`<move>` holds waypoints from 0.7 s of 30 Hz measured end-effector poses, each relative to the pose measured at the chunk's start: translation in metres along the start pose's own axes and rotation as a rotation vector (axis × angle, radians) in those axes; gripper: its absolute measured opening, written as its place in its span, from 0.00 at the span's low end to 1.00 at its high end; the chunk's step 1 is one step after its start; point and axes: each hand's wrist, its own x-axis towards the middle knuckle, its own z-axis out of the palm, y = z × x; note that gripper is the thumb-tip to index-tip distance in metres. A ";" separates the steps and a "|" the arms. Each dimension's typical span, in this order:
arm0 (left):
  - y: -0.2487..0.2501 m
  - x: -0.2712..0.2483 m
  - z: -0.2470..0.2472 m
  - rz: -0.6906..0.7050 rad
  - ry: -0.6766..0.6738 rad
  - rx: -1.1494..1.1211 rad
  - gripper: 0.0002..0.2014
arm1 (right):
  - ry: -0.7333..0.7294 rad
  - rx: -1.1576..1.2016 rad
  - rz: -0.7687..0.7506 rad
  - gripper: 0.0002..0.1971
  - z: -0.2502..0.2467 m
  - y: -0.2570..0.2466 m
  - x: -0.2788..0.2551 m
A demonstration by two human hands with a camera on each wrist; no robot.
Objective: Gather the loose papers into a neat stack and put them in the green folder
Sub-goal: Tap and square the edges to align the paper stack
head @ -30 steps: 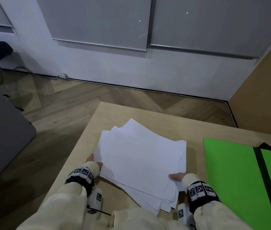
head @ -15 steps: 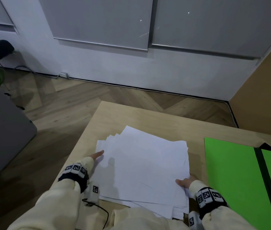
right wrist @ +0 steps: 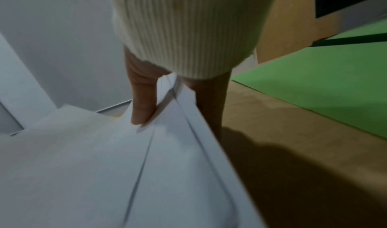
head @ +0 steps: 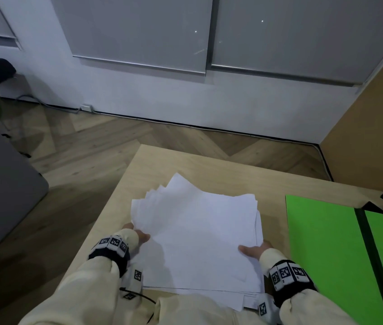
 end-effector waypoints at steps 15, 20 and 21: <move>-0.003 -0.002 0.012 -0.065 0.036 -0.349 0.30 | -0.058 -0.041 -0.031 0.38 0.007 -0.016 -0.019; -0.005 -0.008 0.011 -0.001 0.009 -0.240 0.24 | -0.078 -0.115 0.053 0.49 0.002 -0.016 -0.017; -0.007 -0.011 0.010 0.013 0.001 -0.221 0.23 | -0.111 -0.112 0.035 0.55 0.002 -0.015 -0.017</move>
